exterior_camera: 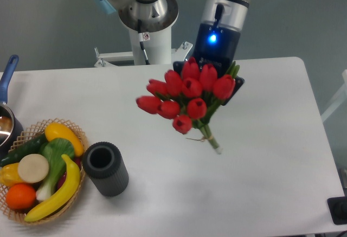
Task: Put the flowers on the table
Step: 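Carry the red tulip bunch with the gripper down toward the table, then lower the tulips flat onto the table beside the black cup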
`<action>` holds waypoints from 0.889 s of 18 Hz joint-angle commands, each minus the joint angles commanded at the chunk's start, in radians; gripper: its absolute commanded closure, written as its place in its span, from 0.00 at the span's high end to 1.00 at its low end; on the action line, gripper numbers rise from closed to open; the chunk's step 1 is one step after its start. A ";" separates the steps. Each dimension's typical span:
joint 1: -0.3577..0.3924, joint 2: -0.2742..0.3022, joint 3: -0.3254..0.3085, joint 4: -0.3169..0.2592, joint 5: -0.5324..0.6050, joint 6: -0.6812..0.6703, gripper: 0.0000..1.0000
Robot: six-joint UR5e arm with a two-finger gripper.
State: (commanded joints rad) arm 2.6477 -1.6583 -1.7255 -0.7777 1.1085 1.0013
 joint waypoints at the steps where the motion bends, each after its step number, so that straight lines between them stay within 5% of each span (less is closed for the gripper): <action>1: -0.005 0.006 -0.020 -0.002 0.045 0.032 0.43; 8: -0.038 -0.014 -0.065 -0.032 0.244 0.187 0.43; 16: -0.167 -0.156 -0.023 -0.045 0.502 0.258 0.43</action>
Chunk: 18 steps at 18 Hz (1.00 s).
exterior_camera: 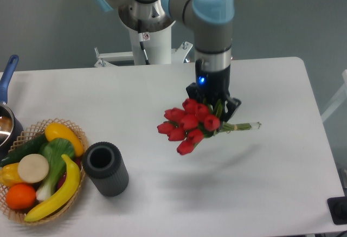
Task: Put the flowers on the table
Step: 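Lower the tulips flat onto the table beside the black cup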
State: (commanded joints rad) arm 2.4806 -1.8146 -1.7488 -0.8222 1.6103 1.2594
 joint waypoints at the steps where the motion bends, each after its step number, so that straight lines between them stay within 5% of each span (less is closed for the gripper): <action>1: -0.009 -0.014 0.000 0.000 0.017 0.000 0.43; 10: -0.065 -0.132 0.012 0.008 0.152 0.002 0.43; 18: -0.095 -0.212 0.043 0.008 0.155 -0.011 0.43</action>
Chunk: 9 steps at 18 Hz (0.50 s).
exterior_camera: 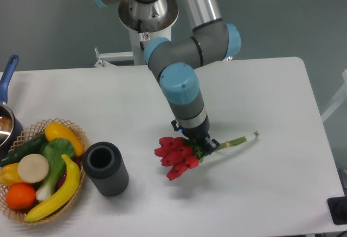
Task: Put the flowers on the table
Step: 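Lower the tulips flat onto the table beside the black cup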
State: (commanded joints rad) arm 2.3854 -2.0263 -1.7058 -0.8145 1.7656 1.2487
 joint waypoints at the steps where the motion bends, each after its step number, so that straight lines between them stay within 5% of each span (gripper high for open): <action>1: -0.003 -0.003 0.002 0.000 0.000 0.000 0.43; 9: -0.005 -0.035 0.008 0.000 -0.002 -0.002 0.45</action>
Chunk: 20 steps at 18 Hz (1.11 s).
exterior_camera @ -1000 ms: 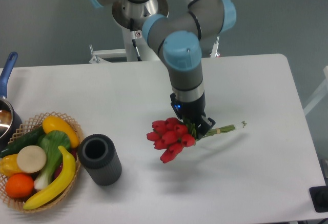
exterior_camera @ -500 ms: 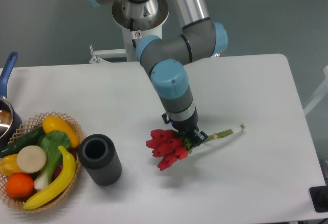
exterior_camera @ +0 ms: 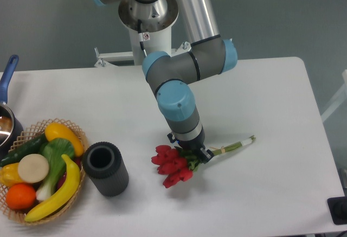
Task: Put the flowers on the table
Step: 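Lower the tulips flat onto the table beside the black cup, then open the gripper to release the stems and lift away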
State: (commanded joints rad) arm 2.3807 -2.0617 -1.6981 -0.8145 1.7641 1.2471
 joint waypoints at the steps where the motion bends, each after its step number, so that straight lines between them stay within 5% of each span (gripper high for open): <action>1: 0.000 -0.005 0.000 0.000 0.000 0.000 0.45; 10: -0.009 -0.014 0.009 -0.002 -0.003 0.000 0.47; 11: -0.009 -0.009 0.012 -0.002 -0.006 0.002 0.58; 13: 0.000 0.005 0.023 0.003 -0.015 0.012 1.00; 20: 0.096 0.136 0.023 0.012 -0.340 -0.006 1.00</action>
State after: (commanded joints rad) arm 2.4772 -1.9254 -1.6752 -0.8023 1.4239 1.2411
